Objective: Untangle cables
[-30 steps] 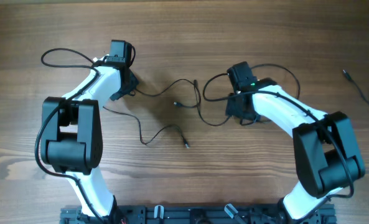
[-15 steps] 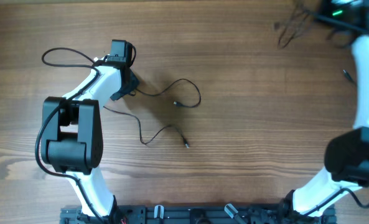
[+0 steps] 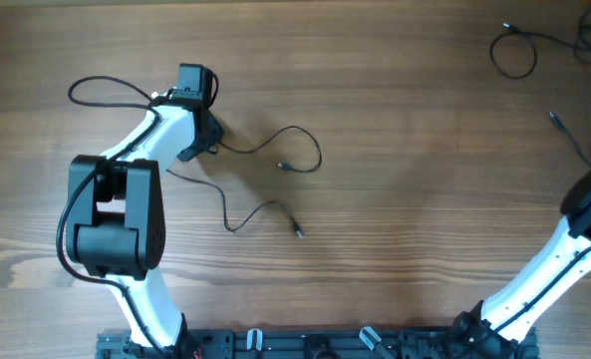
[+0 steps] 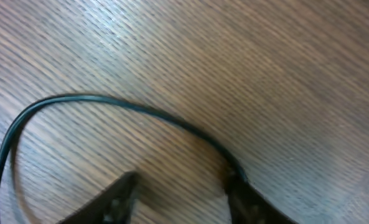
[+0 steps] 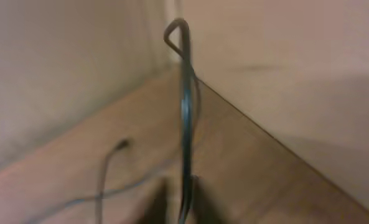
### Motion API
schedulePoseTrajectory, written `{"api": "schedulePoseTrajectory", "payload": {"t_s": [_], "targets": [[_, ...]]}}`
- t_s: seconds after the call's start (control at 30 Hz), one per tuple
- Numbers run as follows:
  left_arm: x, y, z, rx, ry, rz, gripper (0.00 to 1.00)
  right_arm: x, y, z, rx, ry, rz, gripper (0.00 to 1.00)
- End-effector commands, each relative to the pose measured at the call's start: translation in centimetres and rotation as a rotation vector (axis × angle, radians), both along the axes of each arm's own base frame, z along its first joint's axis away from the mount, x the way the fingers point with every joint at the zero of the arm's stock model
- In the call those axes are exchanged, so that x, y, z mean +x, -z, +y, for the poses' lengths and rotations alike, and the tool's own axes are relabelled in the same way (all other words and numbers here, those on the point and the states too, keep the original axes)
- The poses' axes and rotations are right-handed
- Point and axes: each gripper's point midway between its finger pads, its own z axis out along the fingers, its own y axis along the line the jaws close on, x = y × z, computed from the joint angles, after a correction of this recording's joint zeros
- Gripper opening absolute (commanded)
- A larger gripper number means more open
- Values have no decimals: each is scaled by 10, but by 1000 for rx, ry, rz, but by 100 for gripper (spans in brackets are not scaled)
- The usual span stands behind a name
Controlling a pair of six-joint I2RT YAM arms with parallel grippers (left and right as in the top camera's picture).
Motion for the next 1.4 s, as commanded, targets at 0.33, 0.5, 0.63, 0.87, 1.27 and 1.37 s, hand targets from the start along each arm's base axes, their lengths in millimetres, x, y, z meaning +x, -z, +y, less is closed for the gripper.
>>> {"api": "schedulePoseTrajectory", "payload": {"t_s": [0.33,0.5,0.63,0.87,1.27,1.37], "targets": [[-51,57,-25,-143,26,215,100,-76,-27,66,491,271,246,100],[-46,57,-25,-145,28,195,100,-124,5,110,669,345,474,100],[-45,57,-25,-146,28,189,100,-133,11,160,711,222,639,100],[-43,47,-30,-173,35,176,100,-108,-4,288,624,-33,780,100],[-22,-129,0,-133,17,-238,100,-98,-41,528,509,-757,779,100],[-33,-155,23,-139,-69,-288,100,-104,-33,577,409,-942,783,100]]}}
